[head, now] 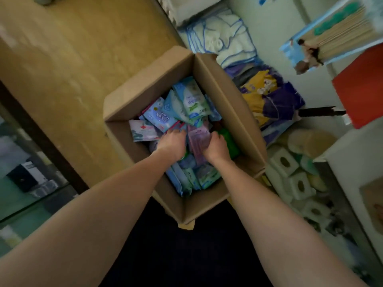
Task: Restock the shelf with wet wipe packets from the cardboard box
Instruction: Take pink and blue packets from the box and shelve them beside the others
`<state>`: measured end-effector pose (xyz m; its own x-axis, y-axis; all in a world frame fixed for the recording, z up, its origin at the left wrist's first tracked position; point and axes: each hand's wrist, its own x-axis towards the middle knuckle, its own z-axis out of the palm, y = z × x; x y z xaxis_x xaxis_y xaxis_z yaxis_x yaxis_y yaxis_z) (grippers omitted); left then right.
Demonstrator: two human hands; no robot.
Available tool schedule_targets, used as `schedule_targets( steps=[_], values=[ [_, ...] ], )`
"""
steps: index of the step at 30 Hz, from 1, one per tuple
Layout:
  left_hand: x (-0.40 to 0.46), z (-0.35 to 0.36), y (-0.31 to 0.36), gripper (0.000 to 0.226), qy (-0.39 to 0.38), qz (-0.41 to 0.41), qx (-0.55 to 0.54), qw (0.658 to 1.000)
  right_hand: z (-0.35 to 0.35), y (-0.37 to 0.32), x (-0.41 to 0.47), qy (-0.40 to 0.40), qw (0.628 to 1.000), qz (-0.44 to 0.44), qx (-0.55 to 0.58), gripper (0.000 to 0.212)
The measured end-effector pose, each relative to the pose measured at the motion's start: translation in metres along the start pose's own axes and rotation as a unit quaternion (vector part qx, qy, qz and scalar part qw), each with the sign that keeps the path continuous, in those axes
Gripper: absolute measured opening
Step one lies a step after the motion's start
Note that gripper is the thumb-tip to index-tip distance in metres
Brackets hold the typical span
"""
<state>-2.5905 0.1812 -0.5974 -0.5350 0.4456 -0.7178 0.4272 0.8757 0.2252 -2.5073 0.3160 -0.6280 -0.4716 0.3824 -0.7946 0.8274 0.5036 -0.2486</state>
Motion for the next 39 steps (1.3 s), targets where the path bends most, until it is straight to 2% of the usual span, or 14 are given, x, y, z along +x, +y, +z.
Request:
schedule_targets(
  steps=[4,8,12,15,18,21,24,26,29,34,39],
  values=[
    [0.03,0.006,-0.004,0.048,0.003,-0.002,-0.073,0.997,0.005,0.003,0.028,-0.019,0.998,0.035,0.045,0.059],
    [0.048,0.016,-0.008,0.045,0.001,-0.016,-0.116,0.993,0.014,0.008,0.041,-0.021,0.998,0.036,0.045,0.036],
    [0.06,0.02,-0.006,0.039,-0.002,-0.031,-0.111,0.993,0.016,0.014,0.047,-0.026,0.998,0.013,0.052,0.036],
    [0.063,0.022,-0.007,0.036,0.0,-0.035,-0.096,0.995,0.013,0.021,0.047,-0.054,0.998,-0.018,0.033,0.015],
    [0.063,0.022,-0.006,0.032,0.011,-0.039,-0.104,0.994,0.012,0.029,0.04,-0.053,0.997,-0.047,-0.021,0.015],
    [0.064,0.022,-0.007,0.032,0.027,-0.043,-0.139,0.989,0.009,0.03,0.037,-0.042,0.998,-0.054,-0.001,0.011],
    [0.067,0.024,-0.003,0.026,0.03,-0.057,-0.176,0.982,0.001,0.024,0.041,-0.027,0.999,-0.034,0.03,0.02],
    [0.069,0.026,0.003,0.034,-0.005,-0.077,-0.178,0.981,-0.007,0.021,0.047,-0.01,0.999,-0.036,0.027,0.031],
    [0.07,0.037,0.006,0.048,-0.083,-0.098,-0.156,0.979,-0.012,0.017,0.059,-0.008,0.999,-0.044,0.026,0.035],
    [0.066,0.049,0.004,0.05,-0.102,-0.115,-0.149,0.977,-0.008,0.011,0.07,-0.044,0.996,-0.034,0.067,0.034],
    [0.062,0.05,0.003,0.071,-0.133,-0.102,-0.163,0.972,-0.003,0.006,0.077,-0.047,0.996,-0.001,0.071,0.049]
  ],
)
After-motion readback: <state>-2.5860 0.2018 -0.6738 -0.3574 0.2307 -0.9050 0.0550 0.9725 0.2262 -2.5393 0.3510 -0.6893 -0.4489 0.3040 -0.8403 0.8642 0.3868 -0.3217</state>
